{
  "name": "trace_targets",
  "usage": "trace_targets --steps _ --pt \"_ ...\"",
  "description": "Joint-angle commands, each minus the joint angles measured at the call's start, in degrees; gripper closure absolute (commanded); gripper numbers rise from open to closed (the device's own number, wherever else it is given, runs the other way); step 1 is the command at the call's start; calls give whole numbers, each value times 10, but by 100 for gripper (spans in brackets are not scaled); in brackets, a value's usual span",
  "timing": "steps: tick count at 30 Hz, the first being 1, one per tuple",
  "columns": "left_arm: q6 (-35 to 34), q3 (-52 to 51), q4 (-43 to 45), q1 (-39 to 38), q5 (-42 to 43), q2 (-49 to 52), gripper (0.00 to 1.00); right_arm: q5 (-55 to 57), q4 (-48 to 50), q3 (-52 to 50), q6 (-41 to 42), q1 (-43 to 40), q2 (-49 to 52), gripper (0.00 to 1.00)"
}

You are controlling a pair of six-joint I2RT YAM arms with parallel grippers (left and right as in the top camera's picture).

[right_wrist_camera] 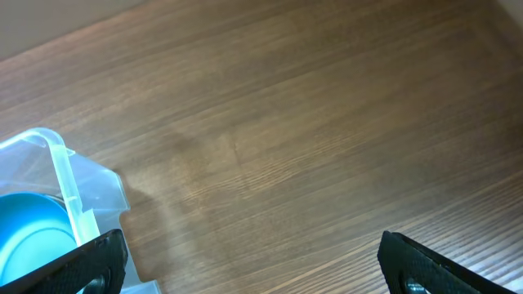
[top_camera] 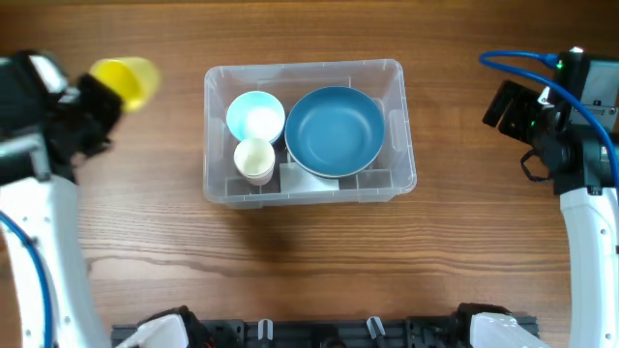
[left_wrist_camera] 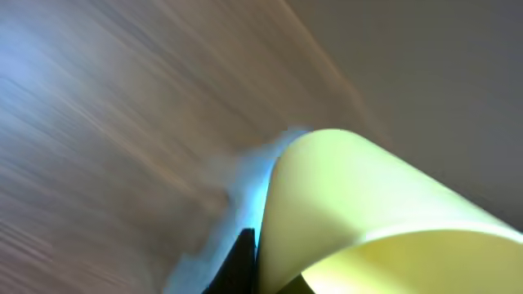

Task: Pack container
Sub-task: 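Lift the yellow cup and carry it over the white cup, then lower the yellow cup into the white cup and release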

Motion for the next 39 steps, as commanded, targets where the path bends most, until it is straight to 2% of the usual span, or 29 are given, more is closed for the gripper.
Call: trace_targets --steps 1,7,12,19,32,39 --pt "36 5 -35 -126 -32 -33 96 10 0 6 8 -1 5 0" --pt "36 5 -83 -274 -118 -14 96 10 0 6 8 -1 5 0" --pt "33 5 -108 -339 -163 30 96 10 0 6 8 -1 5 0" --pt "-9 5 -125 -343 -198 83 96 10 0 6 8 -1 5 0" --pt "-26 3 -115 -343 -204 175 96 10 0 6 8 -1 5 0" --pt "-31 3 -125 -343 -205 191 96 10 0 6 8 -1 5 1"
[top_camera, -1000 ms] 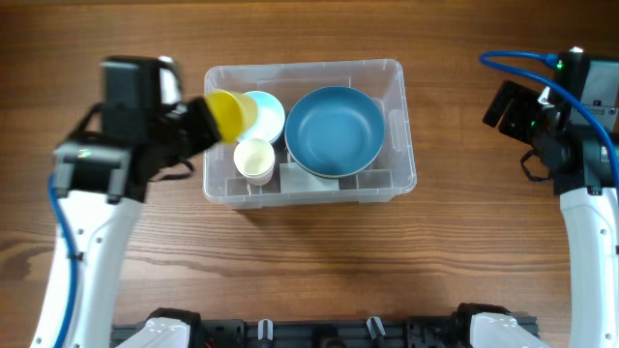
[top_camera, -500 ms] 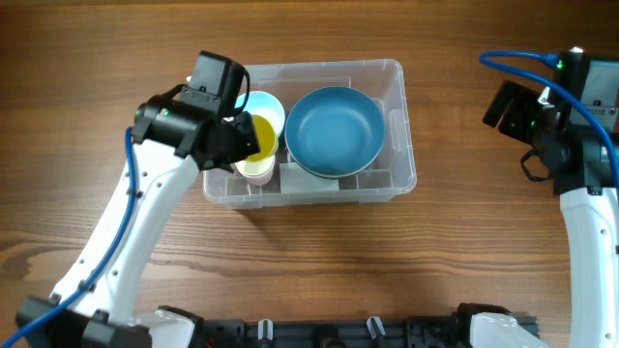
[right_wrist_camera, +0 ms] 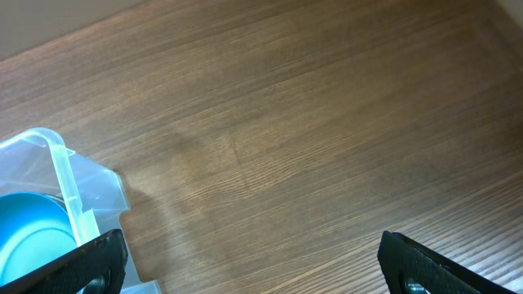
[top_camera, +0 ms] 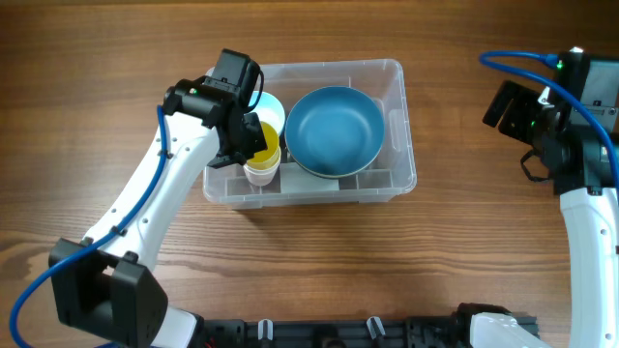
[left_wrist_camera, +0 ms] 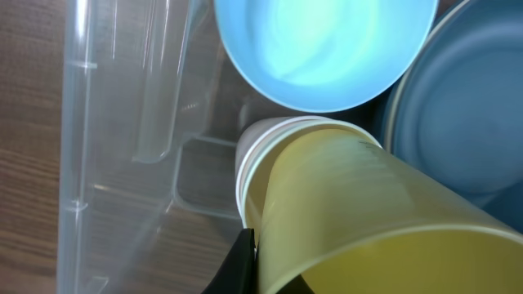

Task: Pack container
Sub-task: 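Lower the yellow cup into the white cup and release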

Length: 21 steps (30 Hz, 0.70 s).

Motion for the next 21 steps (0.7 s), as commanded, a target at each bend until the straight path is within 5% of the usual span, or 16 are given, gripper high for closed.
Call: trace_targets --steps 1,8,16,21 --pt "-13 3 -10 0 -14 4 96 10 0 6 8 -1 5 1" --pt "-12 3 -23 0 -26 4 95 10 0 6 8 -1 5 0" --pt "-12 3 -23 0 -26 3 46 10 0 6 8 -1 5 0" --pt "-5 15 -16 10 -26 -5 46 10 0 6 8 -1 5 0"
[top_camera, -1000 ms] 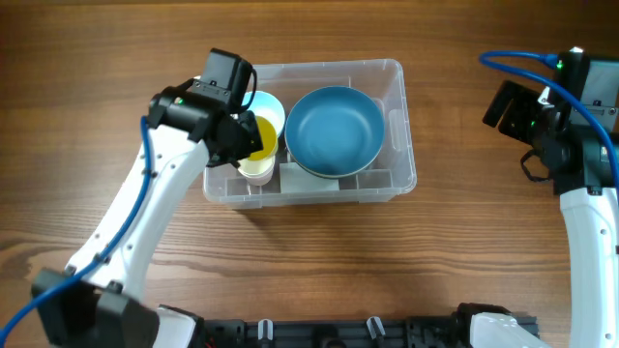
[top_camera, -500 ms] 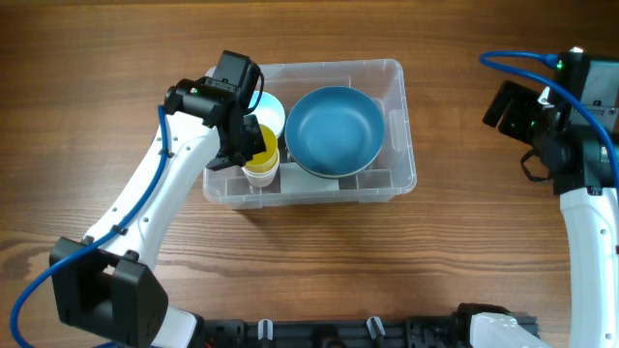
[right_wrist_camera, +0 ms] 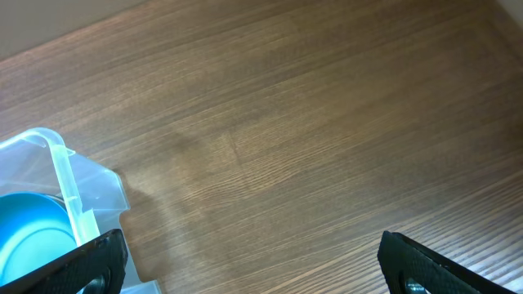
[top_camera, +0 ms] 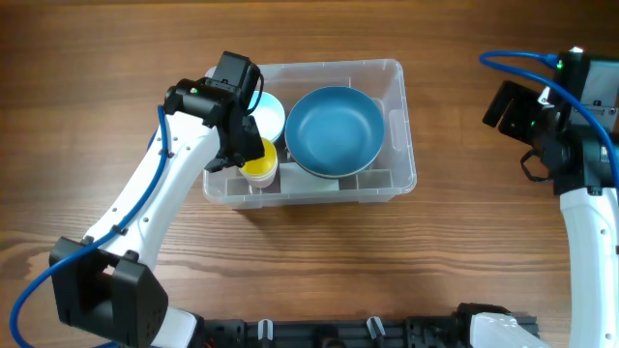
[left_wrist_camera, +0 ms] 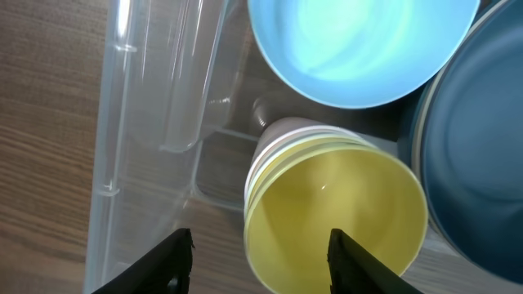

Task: Pack container

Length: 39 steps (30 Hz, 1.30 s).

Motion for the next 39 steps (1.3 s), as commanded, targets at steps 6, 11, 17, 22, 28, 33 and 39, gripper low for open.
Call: trace_targets --steps 6,11,17,22,28,33,39 --pt "7 71 19 110 -4 -57 29 10 0 6 8 -1 5 0" --pt "43 71 58 213 -4 -85 0 10 0 6 8 -1 5 1" --pt "68 71 68 295 -4 -84 0 10 0 6 8 -1 5 0" --pt "68 71 73 329 -4 -84 0 10 0 6 8 -1 5 0" --pt "68 71 71 333 -4 -84 0 10 0 6 8 -1 5 0" --pt "68 71 71 333 -4 -84 0 10 0 6 8 -1 5 0" --pt "68 71 71 333 -4 -84 0 10 0 6 8 -1 5 0"
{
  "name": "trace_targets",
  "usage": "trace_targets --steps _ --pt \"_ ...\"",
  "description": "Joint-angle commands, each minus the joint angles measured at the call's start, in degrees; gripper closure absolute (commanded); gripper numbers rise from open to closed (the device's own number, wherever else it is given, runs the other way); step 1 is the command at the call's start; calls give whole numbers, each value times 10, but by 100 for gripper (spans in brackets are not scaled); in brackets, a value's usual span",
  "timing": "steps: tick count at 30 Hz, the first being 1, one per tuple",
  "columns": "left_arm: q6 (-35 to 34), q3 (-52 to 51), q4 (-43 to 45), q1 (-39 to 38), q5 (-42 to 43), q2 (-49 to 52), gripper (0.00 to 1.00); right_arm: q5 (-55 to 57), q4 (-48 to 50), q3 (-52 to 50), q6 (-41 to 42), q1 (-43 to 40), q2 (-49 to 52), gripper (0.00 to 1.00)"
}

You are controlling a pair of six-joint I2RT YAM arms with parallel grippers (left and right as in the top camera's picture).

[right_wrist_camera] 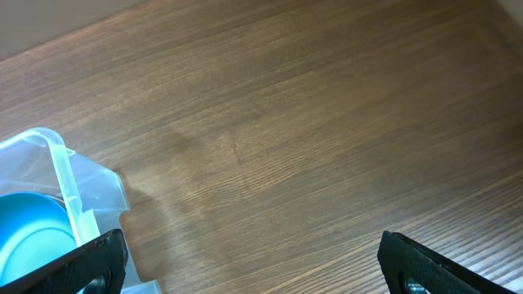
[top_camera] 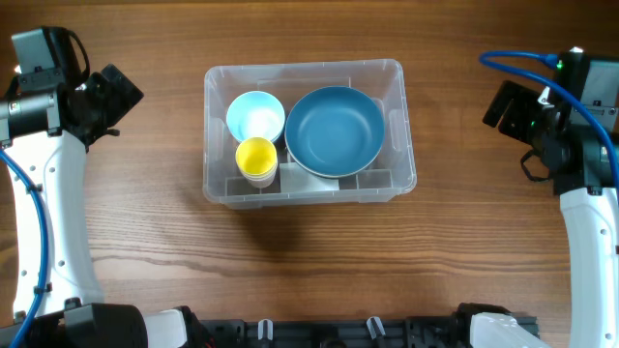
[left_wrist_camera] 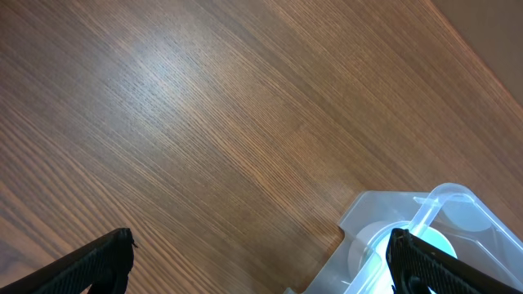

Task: Pack container

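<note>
A clear plastic container (top_camera: 401,126) sits mid-table. Inside it a yellow cup (top_camera: 256,155) is nested in a white cup, next to a light blue bowl (top_camera: 255,115) and a large dark blue bowl (top_camera: 335,130). My left gripper (left_wrist_camera: 261,265) is open and empty, high over bare wood at the far left, with the container's corner (left_wrist_camera: 433,214) at the lower right of its view. My right gripper (right_wrist_camera: 253,261) is open and empty at the far right, the container's right edge (right_wrist_camera: 69,192) at its lower left.
Bare wooden tabletop (top_camera: 309,261) surrounds the container on all sides. The left arm (top_camera: 58,193) and the right arm (top_camera: 590,222) stand at the table's two ends. A dark rail (top_camera: 319,333) runs along the front edge.
My left gripper, open just above the yellow cup in the container, has pulled back to the far left of the table. The cup stays nested in the white cup. The right arm is unchanged.
My left gripper held the yellow cup at the far left of the table. Then it held the cup tilted over the white cup in the container. Then it was open with the cup nested there, and now it is back at the left, empty.
</note>
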Motion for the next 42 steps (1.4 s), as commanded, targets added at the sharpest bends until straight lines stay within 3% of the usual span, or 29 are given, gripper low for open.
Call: trace_targets --steps 1,15,21,26,28,29,35,42 --pt "13 6 0 3 -2 -1 0 10 0 6 8 -1 5 0" --pt "13 6 0 3 -2 -1 0 10 0 6 7 -1 -7 0" --pt "13 6 0 3 -2 -1 0 10 8 5 7 9 -135 0" --pt "13 6 0 3 -2 -1 0 7 97 -32 12 33 -289 0" --pt "13 6 0 3 -2 -1 0 -7 154 -71 13 40 -360 0" --pt "13 6 0 3 -2 -1 0 -35 226 -142 13 42 -462 0" --pt "13 6 0 3 -2 -1 0 -62 365 -314 7 42 -637 0" --pt "13 6 0 3 -2 -1 0 -112 526 -509 9 42 -706 0"
